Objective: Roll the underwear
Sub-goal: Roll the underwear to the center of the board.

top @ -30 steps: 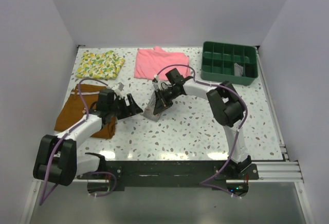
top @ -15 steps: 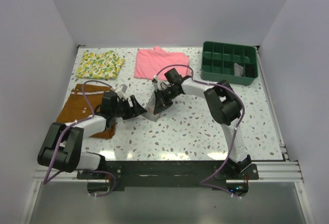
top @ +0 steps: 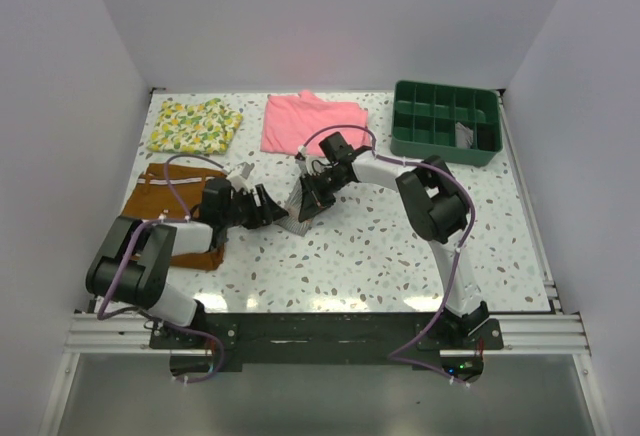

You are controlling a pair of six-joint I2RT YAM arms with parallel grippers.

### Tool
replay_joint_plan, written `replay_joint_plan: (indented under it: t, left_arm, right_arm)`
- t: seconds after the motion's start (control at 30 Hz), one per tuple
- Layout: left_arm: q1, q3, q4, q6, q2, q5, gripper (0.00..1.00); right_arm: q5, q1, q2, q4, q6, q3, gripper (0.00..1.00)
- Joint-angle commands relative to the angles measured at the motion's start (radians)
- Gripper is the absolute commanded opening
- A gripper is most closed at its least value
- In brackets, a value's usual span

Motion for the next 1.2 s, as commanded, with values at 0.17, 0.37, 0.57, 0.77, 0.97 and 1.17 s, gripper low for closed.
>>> replay_joint_plan:
  t: [0.17,0.37,0.57,0.77,0.97,1.17]
  left_arm:
    - [-0.006,0.004,0.156,0.026,0.094,0.056,0.55]
    - [-0.006,-0.012,0.188,0.007,0.134,0.055,0.43]
    - [-0.008,0.02,0.146,0.0,0.172,0.049,0.24]
    - [-0.023,0.1,0.007,0.051,0.189,0.038,0.0]
    - [-0.053,0.136,-0.092,0.088,0.163,0.009,0.0]
    - [-0.115,0.237,-0.301,0.1,0.157,-0.06,0.0]
  right_arm:
    - [0.019,0.001,0.007,-0.016,-0.03,0.031,0.12]
    - [0.009,0.002,0.001,-0.019,-0.036,0.031,0.13]
    - [-0.002,0.004,-0.058,0.044,-0.011,-0.01,0.28]
    - [0.105,0.004,-0.222,0.144,0.019,-0.13,0.4]
    - [0.28,0.004,-0.365,0.179,0.021,-0.202,0.44]
    - [0.474,0.057,-0.494,0.106,-0.059,-0.256,0.46]
